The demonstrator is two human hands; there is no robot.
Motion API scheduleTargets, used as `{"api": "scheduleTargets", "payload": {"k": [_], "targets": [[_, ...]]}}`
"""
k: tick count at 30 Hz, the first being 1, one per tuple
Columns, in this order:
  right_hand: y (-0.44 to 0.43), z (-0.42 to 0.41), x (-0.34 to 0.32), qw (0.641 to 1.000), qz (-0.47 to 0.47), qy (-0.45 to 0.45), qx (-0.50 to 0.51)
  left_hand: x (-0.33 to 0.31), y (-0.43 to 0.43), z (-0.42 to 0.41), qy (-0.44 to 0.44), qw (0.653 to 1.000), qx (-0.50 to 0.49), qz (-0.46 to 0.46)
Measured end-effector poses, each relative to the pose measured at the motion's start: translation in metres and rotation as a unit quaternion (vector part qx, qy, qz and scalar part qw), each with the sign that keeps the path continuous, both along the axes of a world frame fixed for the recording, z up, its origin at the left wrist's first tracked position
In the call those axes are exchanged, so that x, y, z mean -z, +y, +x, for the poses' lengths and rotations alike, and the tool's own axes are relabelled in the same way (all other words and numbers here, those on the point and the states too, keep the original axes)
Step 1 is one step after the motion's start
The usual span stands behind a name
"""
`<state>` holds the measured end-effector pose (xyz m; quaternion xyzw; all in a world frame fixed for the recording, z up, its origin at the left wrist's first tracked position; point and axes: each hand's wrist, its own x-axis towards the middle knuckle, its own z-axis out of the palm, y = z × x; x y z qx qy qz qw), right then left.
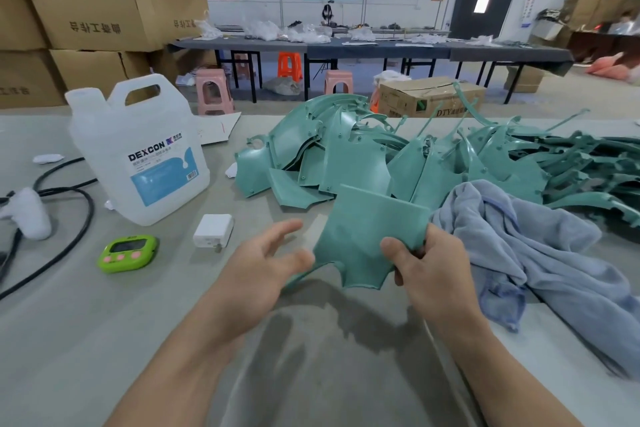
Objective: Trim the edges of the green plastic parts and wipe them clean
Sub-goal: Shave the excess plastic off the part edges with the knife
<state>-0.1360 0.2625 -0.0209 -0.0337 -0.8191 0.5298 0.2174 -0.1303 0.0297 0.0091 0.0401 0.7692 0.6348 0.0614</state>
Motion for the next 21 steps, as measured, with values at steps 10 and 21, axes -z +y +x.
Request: {"api": "scheduleTargets", "payload": {"k": [10,21], "targets": [[-0.008,-0.004,0.002,0.985,-0.116,-0.081,-0.102,0.034,-0.005,-0.015,-0.166,0.942,0.153,0.248],[0.078,-0.009,-0.008,0.888,0.368,-0.193,0.196,0.052,-0.009,-0.037,-0.123,0.954,-0.061,0.267]]}}
